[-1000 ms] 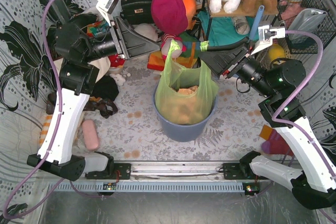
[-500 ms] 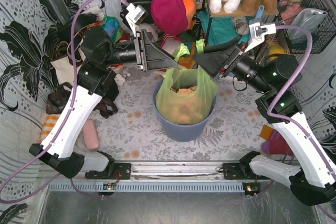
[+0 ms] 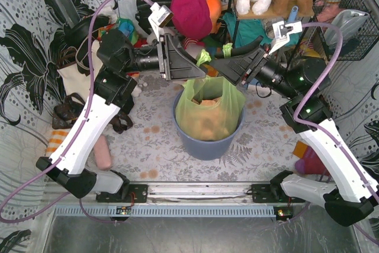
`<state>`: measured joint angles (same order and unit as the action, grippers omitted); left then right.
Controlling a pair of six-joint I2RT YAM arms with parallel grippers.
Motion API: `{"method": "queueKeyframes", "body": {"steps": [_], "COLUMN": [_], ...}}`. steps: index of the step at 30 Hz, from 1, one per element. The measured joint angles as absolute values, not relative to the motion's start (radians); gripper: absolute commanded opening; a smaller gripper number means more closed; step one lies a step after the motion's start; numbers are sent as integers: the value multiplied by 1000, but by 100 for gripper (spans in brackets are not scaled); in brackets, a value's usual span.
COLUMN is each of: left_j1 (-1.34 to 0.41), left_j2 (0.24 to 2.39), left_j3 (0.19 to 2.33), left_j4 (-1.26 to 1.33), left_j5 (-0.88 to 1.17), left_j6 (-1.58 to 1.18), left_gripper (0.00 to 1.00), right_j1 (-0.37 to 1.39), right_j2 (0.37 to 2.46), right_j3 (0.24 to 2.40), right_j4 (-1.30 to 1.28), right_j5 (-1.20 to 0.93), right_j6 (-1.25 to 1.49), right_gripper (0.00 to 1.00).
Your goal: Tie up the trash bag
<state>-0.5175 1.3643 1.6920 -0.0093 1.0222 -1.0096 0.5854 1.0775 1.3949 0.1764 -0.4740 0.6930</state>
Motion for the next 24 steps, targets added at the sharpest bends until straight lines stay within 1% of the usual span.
{"method": "queueKeyframes", "body": {"steps": [9, 14, 15, 17, 18, 21, 23, 24], "left_j1": [-523, -523, -523, -523, -522, -512, -501, -492], "left_j2": [1372, 1383, 1385, 1394, 1398, 1396, 1382, 1371], "left_j3": [1719, 1739, 1741, 1763, 1779, 1837, 1871, 1880], "left_j4": [175, 259, 273, 279, 270, 188, 108, 75], "left_j5": [1038, 1040, 1039, 1033, 1026, 978, 927, 904], "left_j6": [-1110, -1155, -1168, -1177, -1174, -1116, -1058, -1036], "left_gripper": [77, 74, 74, 71, 67, 48, 31, 24], "right_j1": [585, 585, 585, 585, 585, 585, 585, 585], "right_j2": [1112, 1116, 1112, 1103, 1098, 1067, 1041, 1030], "right_j3": [1351, 1351, 1351, 1351, 1351, 1337, 1324, 1322], "right_j4": [442, 517, 520, 520, 517, 511, 497, 489], "right_j5": [-524, -519, -515, -508, -505, -489, -473, -464], "right_j6": [821, 846, 847, 846, 846, 838, 823, 818], "right_gripper": [59, 56, 55, 50, 44, 27, 15, 7]}}
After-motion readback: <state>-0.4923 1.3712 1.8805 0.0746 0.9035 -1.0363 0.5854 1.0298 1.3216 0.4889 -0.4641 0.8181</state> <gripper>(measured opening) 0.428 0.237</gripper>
